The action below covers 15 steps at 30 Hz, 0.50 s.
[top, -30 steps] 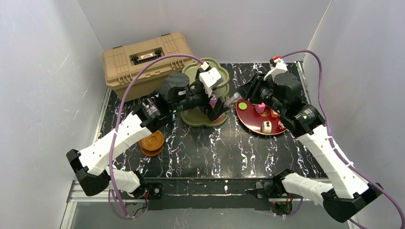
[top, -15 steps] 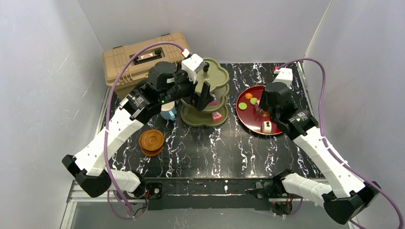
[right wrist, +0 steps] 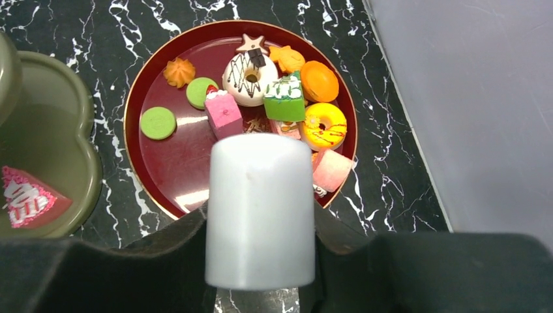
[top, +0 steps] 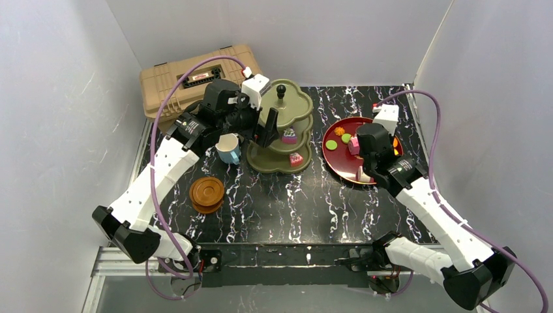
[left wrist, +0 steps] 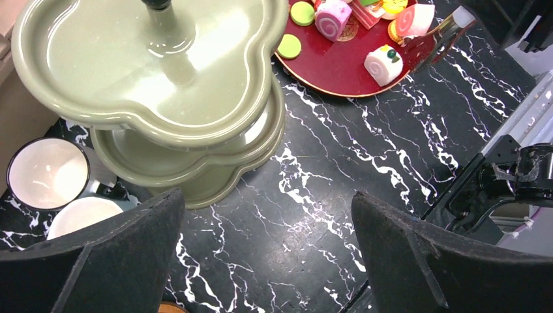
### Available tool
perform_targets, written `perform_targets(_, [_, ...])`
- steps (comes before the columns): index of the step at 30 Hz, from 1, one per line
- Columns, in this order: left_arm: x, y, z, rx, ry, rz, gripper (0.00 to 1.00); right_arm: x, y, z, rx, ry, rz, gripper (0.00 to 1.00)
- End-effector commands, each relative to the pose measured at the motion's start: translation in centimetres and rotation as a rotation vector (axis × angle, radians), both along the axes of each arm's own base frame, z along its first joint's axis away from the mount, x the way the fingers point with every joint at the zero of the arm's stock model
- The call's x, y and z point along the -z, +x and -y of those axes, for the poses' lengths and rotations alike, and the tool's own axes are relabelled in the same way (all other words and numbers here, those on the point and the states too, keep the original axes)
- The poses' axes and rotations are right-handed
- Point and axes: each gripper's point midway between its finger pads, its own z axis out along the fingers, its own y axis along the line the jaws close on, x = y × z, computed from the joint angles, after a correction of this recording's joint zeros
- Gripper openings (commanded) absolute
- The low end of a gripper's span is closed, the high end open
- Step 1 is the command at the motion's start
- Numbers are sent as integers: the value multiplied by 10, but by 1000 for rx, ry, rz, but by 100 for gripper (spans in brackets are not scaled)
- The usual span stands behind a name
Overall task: Serve the afternoon tea
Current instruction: Pick up the desert from the tray.
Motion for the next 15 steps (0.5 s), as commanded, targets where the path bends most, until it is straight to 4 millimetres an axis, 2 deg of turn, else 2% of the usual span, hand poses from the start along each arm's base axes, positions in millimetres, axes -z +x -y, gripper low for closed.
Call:
perform_targets(1, [-14,-5,-4,4,-35,-7,98,-20,4,9,53,17,110,47])
perform_targets(6, [-17,-2,-6,1,-37,10,98,-12,8,8,55,20,111,53])
perform_targets(15, [-23,-1,-9,-5,-41,38,98,1,21,5,39,36,111,54])
